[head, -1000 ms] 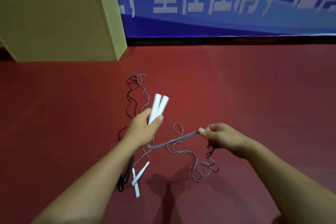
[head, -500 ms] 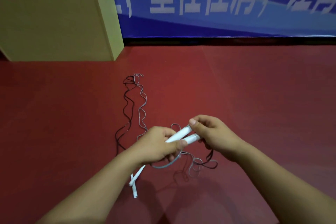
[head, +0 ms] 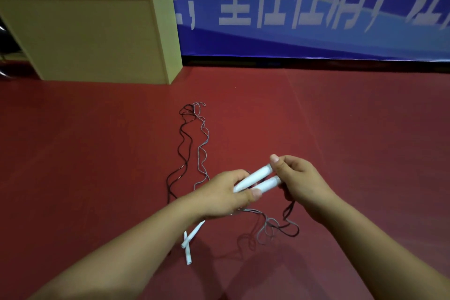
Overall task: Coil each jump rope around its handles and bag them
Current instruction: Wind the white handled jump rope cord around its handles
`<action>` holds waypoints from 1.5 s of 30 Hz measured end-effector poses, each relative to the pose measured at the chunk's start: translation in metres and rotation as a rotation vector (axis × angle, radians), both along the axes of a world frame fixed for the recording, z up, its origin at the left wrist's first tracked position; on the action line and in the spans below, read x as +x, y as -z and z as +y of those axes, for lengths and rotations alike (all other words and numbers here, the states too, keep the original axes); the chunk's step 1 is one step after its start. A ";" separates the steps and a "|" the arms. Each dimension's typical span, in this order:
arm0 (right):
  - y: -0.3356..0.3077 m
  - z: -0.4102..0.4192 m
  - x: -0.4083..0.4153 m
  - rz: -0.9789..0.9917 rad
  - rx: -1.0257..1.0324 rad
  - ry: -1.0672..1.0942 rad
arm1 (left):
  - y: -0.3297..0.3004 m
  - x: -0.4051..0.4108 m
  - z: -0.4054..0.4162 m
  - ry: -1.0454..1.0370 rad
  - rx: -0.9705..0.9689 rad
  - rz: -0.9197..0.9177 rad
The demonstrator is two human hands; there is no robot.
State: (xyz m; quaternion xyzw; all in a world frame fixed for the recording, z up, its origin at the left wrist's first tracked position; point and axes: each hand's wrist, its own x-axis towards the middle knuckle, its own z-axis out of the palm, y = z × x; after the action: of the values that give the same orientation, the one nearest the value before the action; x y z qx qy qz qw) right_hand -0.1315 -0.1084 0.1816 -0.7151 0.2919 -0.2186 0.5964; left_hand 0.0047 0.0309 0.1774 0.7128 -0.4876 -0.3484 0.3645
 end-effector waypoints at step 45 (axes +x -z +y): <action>0.021 -0.041 0.008 0.259 -0.424 -0.095 | 0.037 0.038 0.018 -0.027 0.370 0.255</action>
State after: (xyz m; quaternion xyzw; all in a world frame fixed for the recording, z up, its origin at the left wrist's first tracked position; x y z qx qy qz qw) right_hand -0.1234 -0.1498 0.1605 -0.8592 0.2797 -0.1533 0.4000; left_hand 0.0427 0.0491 0.1403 0.7243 -0.3558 -0.5140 0.2909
